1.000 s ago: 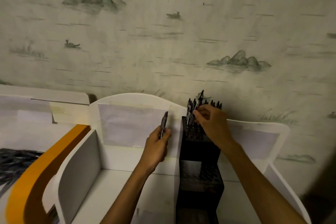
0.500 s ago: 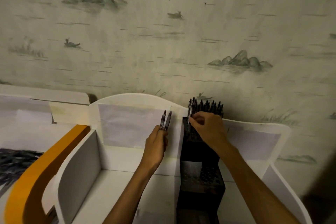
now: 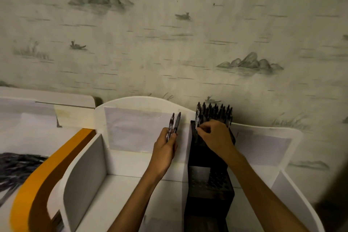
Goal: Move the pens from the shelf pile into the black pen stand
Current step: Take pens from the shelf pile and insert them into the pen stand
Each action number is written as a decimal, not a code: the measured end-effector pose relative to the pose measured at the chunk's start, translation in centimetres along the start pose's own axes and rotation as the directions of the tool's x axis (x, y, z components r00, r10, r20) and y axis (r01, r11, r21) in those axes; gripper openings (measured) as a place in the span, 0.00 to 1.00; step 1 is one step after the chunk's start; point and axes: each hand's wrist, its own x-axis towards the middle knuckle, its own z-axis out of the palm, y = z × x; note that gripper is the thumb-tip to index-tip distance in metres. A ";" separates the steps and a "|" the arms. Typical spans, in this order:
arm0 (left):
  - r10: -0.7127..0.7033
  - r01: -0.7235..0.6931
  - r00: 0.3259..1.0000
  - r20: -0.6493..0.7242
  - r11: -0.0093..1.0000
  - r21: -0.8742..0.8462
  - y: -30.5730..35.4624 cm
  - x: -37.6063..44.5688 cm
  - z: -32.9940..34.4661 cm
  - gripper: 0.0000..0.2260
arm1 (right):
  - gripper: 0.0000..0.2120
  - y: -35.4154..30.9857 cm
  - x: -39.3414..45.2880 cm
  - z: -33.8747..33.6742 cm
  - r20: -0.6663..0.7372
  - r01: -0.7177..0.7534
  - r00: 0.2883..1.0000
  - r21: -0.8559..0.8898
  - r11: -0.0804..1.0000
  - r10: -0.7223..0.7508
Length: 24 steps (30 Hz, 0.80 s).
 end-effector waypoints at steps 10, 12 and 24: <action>0.038 -0.038 0.999 0.011 0.998 0.040 0.3 -0.4 0.0 0.08 | 0.08 -0.6 -1.0 -1.3 -0.111 0.026 0.993 -0.018 0.999 -0.028; 0.058 -0.059 0.998 0.017 0.996 0.061 0.3 -0.4 0.1 0.07 | 0.06 -0.9 -1.2 -1.6 -0.168 0.112 0.980 0.024 0.993 -0.107; 0.165 -0.188 0.980 0.111 0.950 0.248 0.3 -1.3 1.8 0.05 | 0.10 -4.3 -1.7 -3.1 0.244 -0.142 0.969 0.390 0.910 0.046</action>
